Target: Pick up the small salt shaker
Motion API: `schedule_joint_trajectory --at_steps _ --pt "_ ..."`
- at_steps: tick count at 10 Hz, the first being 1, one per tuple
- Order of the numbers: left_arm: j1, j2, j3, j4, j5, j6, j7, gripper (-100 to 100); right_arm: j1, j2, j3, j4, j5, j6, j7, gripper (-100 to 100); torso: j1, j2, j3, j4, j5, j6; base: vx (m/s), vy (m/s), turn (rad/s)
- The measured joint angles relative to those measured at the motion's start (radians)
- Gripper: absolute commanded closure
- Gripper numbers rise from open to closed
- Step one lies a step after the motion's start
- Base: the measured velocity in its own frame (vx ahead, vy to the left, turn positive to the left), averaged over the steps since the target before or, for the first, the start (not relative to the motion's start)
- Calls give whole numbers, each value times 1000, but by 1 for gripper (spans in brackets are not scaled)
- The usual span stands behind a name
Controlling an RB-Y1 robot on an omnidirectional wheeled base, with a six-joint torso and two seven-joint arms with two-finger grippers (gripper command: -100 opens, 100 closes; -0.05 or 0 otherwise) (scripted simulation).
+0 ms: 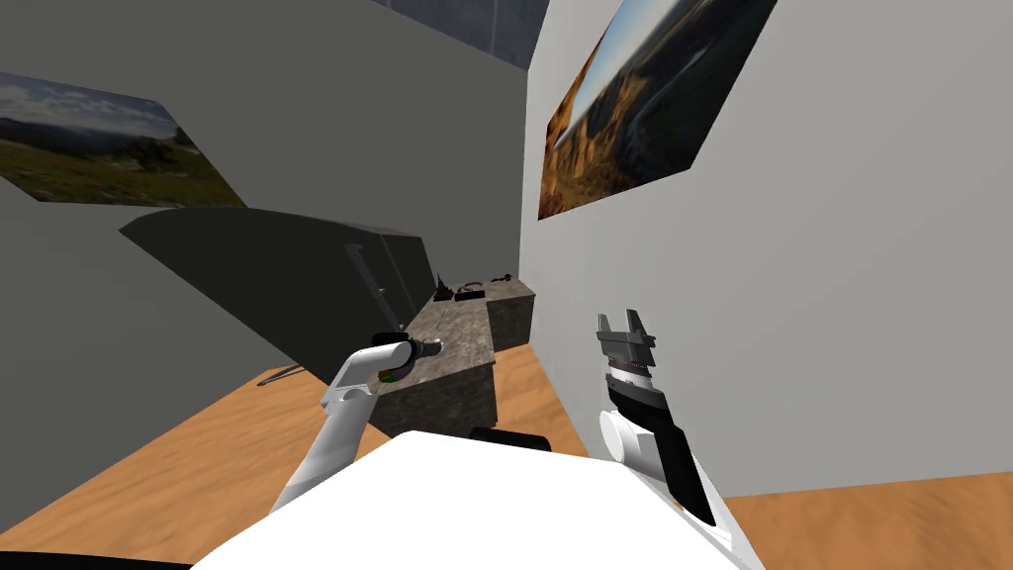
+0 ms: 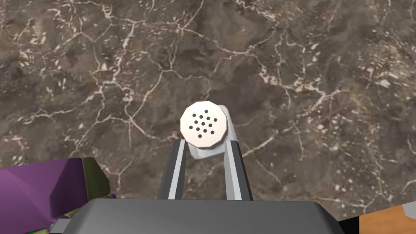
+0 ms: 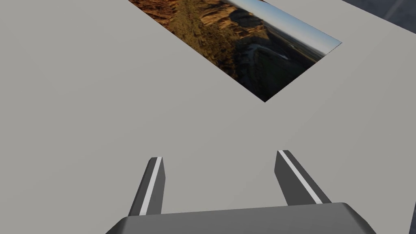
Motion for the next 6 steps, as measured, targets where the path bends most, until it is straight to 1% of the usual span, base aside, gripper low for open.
schedule_joint_trajectory --at_steps 1,2,3,5,6 --pt "0 0 0 0 0 0 0 100 0 0 0 0 0 0 0 0 0 -1 0 0 0 0 0 0 0" --pt "0 0 0 0 0 0 0 0 0 0 0 0 0 0 0 0 0 -1 0 0 0 0 0 0 0" --pt "0 0 0 0 0 0 0 100 0 0 0 0 0 0 0 0 0 -1 -1 0 0 0 0 7 -50" --pt "3 11 1 -30 5 31 18 100 0 0 0 0 0 0 0 0 1 0 0 0 0 0 -8 10 -26" --pt "2 12 1 -31 5 35 20 0 0 0 0 0 0 0 0 0 1 0 0 0 0 0 0 0 0"
